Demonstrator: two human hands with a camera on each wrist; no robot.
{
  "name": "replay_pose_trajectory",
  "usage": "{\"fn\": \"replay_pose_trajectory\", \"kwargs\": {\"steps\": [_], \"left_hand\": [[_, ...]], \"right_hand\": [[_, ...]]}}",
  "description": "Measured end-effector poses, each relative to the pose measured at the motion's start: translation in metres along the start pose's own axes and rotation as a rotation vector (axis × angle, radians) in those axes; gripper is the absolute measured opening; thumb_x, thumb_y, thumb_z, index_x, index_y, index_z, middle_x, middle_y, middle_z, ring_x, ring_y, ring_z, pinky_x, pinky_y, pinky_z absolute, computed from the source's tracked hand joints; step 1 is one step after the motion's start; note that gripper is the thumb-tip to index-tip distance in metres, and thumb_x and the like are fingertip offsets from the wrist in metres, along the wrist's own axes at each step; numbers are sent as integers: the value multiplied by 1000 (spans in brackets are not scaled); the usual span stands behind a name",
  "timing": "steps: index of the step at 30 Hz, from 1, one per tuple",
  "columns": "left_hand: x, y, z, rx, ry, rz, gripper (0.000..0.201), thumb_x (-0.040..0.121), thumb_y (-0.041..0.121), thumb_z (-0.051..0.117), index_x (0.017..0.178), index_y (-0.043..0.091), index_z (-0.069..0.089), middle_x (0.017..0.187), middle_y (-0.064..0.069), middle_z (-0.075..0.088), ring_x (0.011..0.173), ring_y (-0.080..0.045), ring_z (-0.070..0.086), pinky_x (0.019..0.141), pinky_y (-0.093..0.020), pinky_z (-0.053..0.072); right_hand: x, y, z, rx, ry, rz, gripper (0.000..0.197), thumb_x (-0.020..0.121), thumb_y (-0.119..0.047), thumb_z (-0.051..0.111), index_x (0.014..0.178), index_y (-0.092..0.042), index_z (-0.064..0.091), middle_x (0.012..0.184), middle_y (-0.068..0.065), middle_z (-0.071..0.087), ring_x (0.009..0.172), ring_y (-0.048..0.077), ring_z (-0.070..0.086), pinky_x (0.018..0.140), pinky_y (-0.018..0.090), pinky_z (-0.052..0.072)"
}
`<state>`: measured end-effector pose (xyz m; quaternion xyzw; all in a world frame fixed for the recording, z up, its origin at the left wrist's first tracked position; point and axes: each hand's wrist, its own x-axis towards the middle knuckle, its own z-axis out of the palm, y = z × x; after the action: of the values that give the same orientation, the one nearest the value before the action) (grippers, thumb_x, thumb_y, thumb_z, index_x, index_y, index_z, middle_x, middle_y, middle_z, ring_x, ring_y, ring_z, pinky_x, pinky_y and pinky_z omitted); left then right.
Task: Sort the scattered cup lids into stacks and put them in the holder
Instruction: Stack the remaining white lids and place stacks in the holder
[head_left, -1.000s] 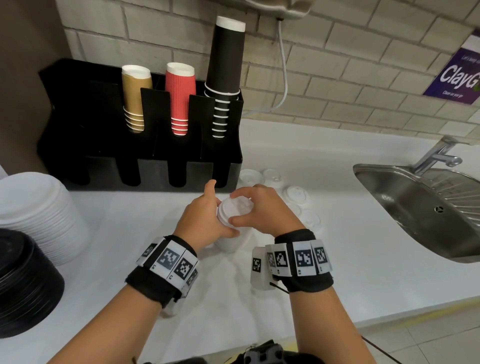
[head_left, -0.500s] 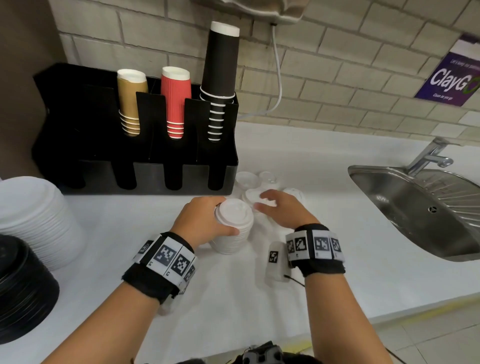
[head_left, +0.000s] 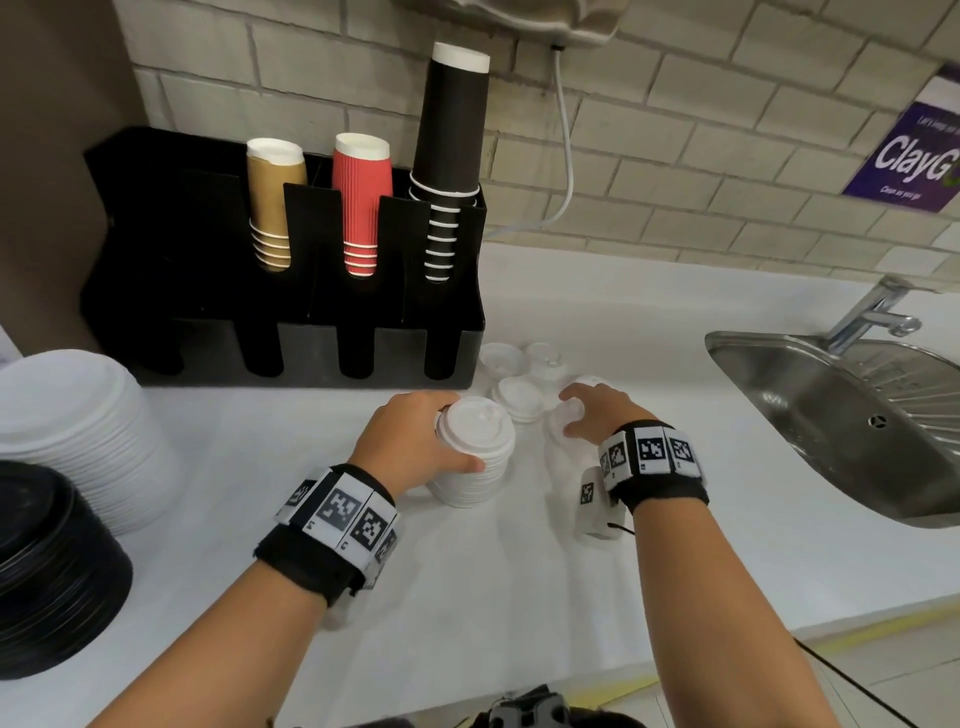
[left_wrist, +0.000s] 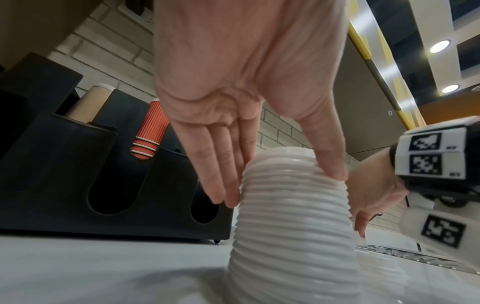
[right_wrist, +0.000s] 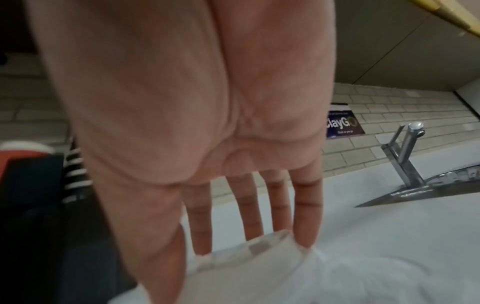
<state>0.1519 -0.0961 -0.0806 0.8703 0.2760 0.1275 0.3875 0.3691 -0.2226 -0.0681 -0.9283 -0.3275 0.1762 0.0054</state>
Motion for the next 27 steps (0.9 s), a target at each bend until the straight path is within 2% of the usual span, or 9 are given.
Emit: {"fn": "replay_pose_trajectory", "kwargs": {"steps": [3,5,7,9,11,14,18,23,27], "left_hand": [[1,0,0,13,-2,7,61,59,38,90,114,25,66,109,6,62,99,-18,61,88,-38,51],[1,0,0,61,-6,9,66,60,41,89,119,26,63,111,5,57,100,-19,59,89,-41,51],[1,1,0,86,-8,9,66,60,44,87,119,27,63,108,6,55,97,-18,58,85,-41,51],[1,1,0,106,-9,19,63,61,46,86,117,27,64,100,6,55,92,-18,58,80,-39,52],[0,1,0,108,-1,28,68,61,45,86,122,29,61,99,8,56,92,-18,59,78,-36,51],[-2,1,1,31,9,33,105,62,41,88,147,27,30,113,8,58,96,-18,62,85,-37,51],[-4,1,1,-18,13,31,129,64,34,88,154,25,-3,104,11,56,85,-15,63,80,-34,53],[-4,0,3,-39,34,17,135,63,31,89,153,23,-12,85,22,48,75,-4,55,69,-22,43],[-3,-4,5,-48,49,15,137,61,28,90,153,22,-12,81,27,45,73,-3,54,70,-23,44]], "right_hand": [[-17,-4,-7,345,118,-147,50,91,-29,63,137,-27,44,132,6,51,121,26,50,98,36,43],[-35,-15,-7,663,163,-291,42,88,-28,67,127,-30,53,117,-2,58,105,19,59,84,25,48],[-49,-28,-3,801,208,-404,37,84,-24,73,118,-30,60,108,-8,62,91,8,62,72,11,47],[-59,-40,4,798,257,-475,38,79,-22,77,115,-29,63,107,-12,65,89,-1,61,71,8,46],[-64,-48,11,758,281,-493,42,76,-21,80,115,-26,64,108,-13,65,92,1,61,75,12,49],[-67,-54,19,666,295,-477,47,74,-24,81,118,-23,65,113,-8,64,97,10,60,82,22,51],[-67,-59,22,597,299,-487,49,72,-26,82,117,-24,65,114,-4,63,99,12,58,83,23,48],[-64,-71,15,465,259,-498,51,72,-30,80,120,-25,64,116,0,63,99,11,56,77,14,41],[-61,-80,7,386,199,-501,51,72,-28,78,121,-23,64,114,-4,64,94,5,53,65,3,37]]}}
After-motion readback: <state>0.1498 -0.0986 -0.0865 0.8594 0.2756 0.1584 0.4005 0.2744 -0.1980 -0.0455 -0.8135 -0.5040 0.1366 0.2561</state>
